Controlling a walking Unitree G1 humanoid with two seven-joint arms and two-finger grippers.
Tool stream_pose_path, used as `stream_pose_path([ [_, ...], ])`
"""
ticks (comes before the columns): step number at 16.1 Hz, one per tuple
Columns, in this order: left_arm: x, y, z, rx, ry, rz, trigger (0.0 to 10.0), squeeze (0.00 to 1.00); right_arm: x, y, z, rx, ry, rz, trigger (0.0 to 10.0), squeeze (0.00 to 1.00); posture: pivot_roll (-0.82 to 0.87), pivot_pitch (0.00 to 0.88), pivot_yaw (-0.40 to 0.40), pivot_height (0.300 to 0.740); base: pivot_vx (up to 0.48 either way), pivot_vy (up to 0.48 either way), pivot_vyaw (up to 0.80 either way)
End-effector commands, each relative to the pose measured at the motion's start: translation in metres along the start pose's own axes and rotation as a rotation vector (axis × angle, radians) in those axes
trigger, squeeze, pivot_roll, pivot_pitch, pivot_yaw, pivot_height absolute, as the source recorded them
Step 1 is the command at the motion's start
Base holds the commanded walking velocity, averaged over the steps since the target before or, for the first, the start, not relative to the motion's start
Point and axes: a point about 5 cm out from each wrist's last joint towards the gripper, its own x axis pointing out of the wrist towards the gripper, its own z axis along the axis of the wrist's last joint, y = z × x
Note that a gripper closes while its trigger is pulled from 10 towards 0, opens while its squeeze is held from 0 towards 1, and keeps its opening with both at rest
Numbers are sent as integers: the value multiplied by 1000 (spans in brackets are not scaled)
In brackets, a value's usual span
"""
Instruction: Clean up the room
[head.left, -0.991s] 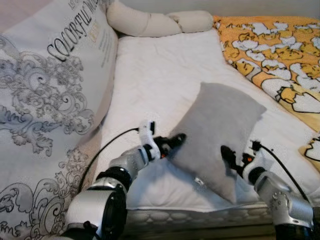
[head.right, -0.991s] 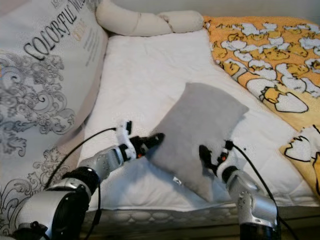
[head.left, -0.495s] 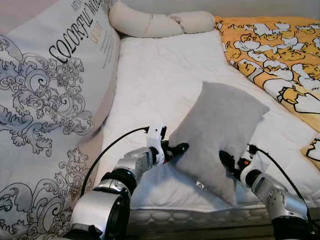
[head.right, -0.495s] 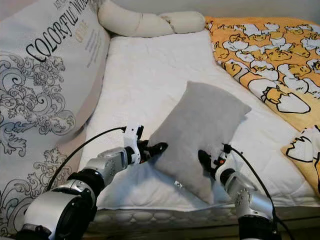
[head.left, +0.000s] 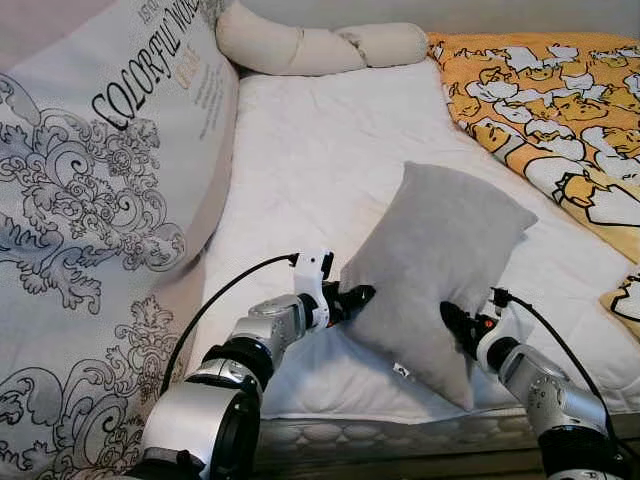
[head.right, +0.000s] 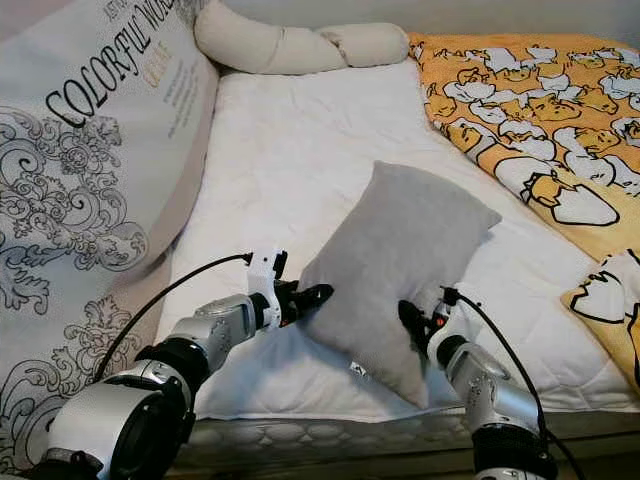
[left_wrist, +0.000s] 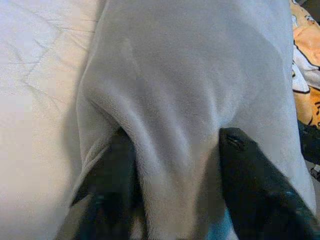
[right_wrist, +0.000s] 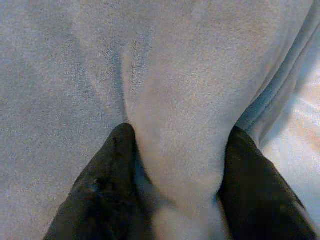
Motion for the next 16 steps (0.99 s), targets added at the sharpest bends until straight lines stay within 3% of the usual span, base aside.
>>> stream_pose_path([
  [1, 2, -3, -7, 1, 22, -14, 0, 0, 3, 2, -9, -11, 47, 0, 0, 0, -211, 0, 92, 740, 0, 0, 0],
  [12, 4, -8, -9, 12, 25, -39, 0, 0, 5, 4, -10, -10, 24, 3, 0, 0, -210, 0, 103, 740, 0, 0, 0],
  [16, 3, -6, -2, 70, -4, -24, 0, 0, 7, 6, -8, -12, -1, -7, 0, 0, -197, 0, 108, 740, 0, 0, 0],
])
